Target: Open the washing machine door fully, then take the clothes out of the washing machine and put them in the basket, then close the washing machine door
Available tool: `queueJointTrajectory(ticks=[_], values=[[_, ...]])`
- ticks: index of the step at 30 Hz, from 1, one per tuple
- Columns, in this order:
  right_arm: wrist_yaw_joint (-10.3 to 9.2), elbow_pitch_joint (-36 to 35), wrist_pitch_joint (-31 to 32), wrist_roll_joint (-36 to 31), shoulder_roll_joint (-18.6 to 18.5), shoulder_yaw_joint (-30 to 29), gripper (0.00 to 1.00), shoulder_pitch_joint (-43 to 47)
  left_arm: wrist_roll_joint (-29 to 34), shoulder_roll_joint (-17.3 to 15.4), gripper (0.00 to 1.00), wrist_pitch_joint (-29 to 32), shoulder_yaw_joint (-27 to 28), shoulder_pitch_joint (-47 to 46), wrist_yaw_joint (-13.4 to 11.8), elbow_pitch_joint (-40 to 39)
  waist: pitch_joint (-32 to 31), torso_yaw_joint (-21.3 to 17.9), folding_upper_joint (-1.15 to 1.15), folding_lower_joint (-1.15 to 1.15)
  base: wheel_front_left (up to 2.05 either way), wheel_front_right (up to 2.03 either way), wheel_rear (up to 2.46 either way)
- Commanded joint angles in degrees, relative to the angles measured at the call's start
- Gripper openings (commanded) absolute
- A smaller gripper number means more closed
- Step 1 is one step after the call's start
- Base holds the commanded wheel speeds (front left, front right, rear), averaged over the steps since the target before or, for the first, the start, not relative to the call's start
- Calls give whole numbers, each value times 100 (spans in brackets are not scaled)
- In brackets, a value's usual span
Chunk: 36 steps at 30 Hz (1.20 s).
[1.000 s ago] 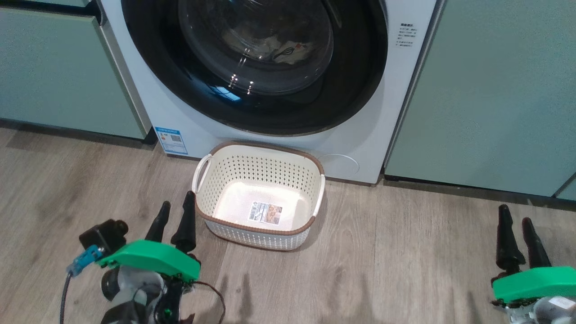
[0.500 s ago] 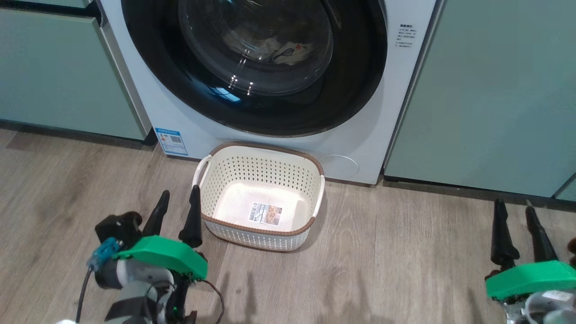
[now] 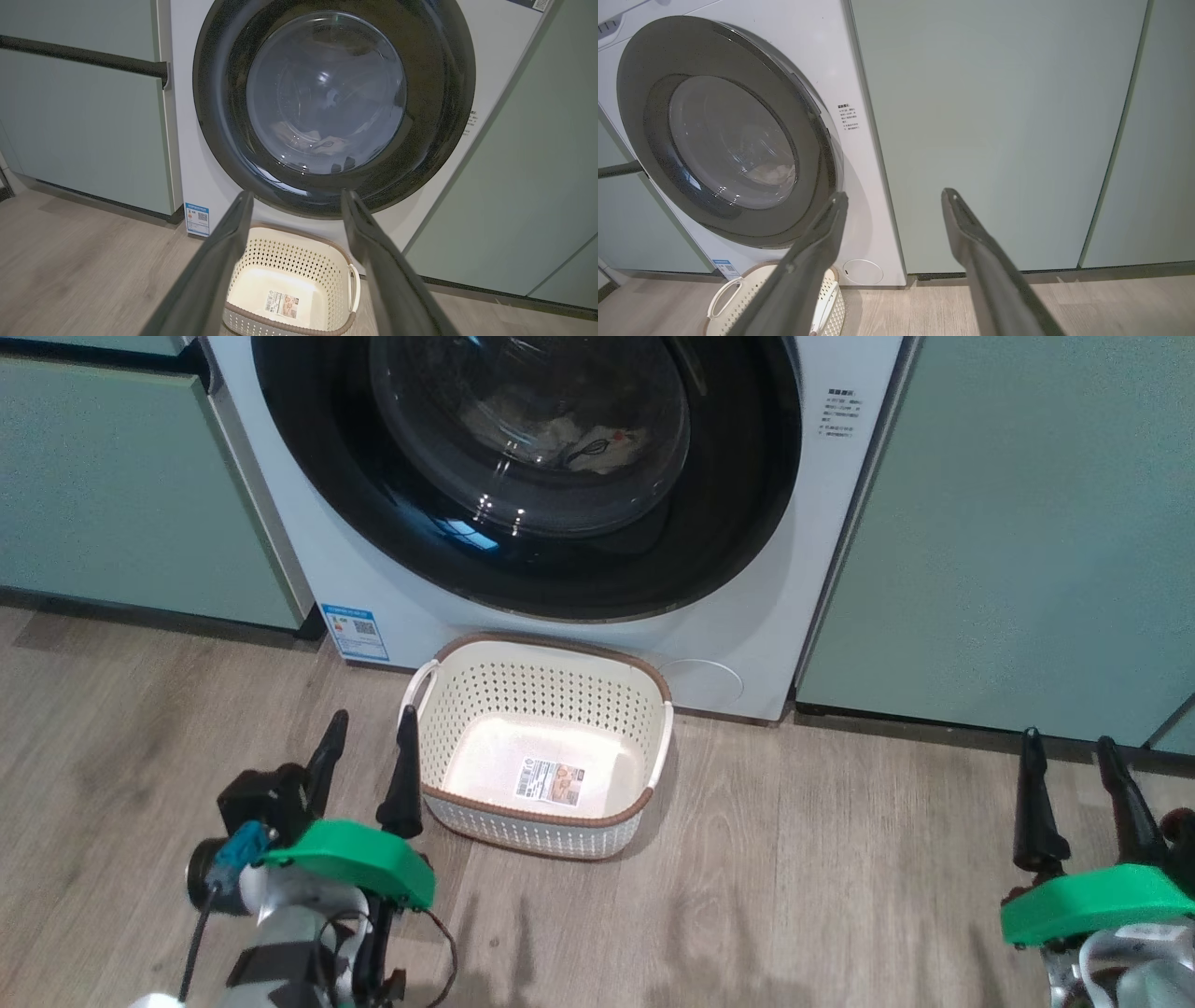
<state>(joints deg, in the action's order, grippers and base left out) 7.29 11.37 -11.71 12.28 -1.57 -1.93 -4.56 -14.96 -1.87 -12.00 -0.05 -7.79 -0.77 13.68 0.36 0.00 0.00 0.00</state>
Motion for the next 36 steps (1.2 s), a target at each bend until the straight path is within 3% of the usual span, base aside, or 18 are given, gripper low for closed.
queueJointTrajectory(ticks=[1, 15, 24, 36], values=[[18, -206, -113, -183, -117, 115, 100, -346, 185, -93, 100, -84, 156, -358, -53, -169, 0, 3, 0, 0, 0, 0, 0], [20, -162, -329, -611, -131, 144, 100, -471, 760, -101, 100, -300, 177, -518, -137, 43, -3, 17, 0, 0, 0, 0, 0], [20, -97, -329, -424, -131, 161, 100, -458, 235, -101, 100, -300, 216, -546, -149, 249, 6, 9, 0, 0, 0, 0, 0], [20, 12, -329, -305, -131, 161, 100, -466, 62, -101, 100, -300, 221, -603, -144, 413, 23, 2, 0, 0, 0, 0, 0]])
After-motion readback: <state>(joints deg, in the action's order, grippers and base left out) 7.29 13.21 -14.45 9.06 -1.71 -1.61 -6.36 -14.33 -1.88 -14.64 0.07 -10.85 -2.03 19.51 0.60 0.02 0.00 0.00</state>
